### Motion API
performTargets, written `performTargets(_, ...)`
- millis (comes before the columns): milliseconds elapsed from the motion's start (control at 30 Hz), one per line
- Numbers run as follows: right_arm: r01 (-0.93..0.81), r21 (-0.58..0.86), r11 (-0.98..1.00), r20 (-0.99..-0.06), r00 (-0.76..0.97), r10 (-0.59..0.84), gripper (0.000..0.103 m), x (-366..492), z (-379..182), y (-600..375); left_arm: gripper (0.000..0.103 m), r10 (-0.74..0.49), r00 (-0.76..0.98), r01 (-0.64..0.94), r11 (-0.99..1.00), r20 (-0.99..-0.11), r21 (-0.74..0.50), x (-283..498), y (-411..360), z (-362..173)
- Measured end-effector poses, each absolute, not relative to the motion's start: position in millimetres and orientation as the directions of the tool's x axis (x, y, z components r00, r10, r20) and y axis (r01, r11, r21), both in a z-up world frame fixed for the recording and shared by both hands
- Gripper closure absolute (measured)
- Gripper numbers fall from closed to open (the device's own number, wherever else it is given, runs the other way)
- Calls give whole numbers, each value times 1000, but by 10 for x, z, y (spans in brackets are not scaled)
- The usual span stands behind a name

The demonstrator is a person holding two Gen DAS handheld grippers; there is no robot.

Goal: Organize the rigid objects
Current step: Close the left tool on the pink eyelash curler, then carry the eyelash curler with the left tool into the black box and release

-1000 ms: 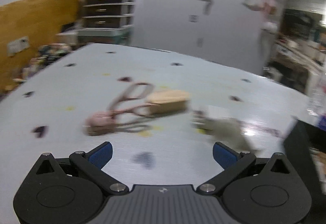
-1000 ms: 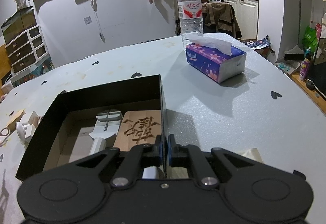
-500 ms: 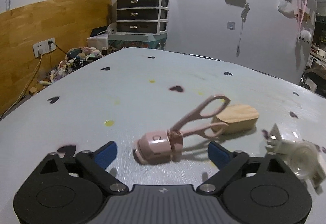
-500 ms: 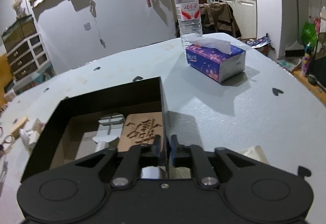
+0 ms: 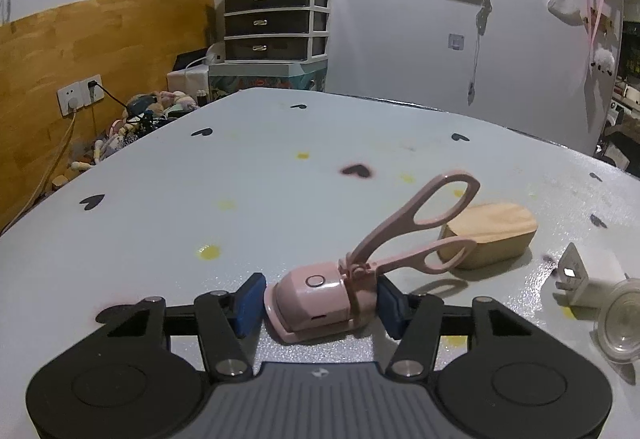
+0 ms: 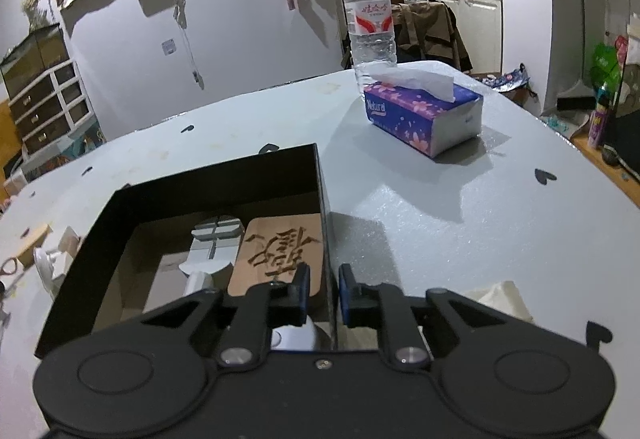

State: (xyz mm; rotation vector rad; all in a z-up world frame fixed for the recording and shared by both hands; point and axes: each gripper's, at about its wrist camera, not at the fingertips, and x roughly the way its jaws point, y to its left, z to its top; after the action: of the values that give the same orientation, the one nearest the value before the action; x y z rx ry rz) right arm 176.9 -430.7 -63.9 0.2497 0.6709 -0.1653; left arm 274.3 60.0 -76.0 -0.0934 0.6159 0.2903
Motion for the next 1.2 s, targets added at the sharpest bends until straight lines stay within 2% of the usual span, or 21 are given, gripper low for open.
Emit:
performTargets(133, 243, 160, 957, -638, 765, -88, 97, 1776, -639, -4316, 45, 234, 779, -292, 956, -581, -7, 2719, 601, -756)
performTargets(433, 248, 135, 959, -635, 765, -108, 98, 1767, -641, -4289, 45, 104, 815, -212, 969, -570, -126, 2378, 404, -591)
performTargets(700, 250, 138, 958, -628, 770, -111, 98, 1757, -648, -4286, 45, -152, 857, 31, 969, -492, -245, 2142, -177, -234)
performTargets(900, 249, 146, 958, -623, 775, -106, 98, 1747, -658, -4293, 45, -365, 797, 254, 925, -481, -281, 2092, -733, -80)
performTargets(1033, 244, 161, 956, -619, 780, -95, 98, 1738, -665, -4311, 45, -482, 727, 407, 876, -489, -259, 2075, -1235, -14)
performTargets(1200, 239, 166, 957, -617, 782, -88, 97, 1737, -665, -4320, 45, -560, 640, 566, 807, -526, -170, 2063, -1827, -57)
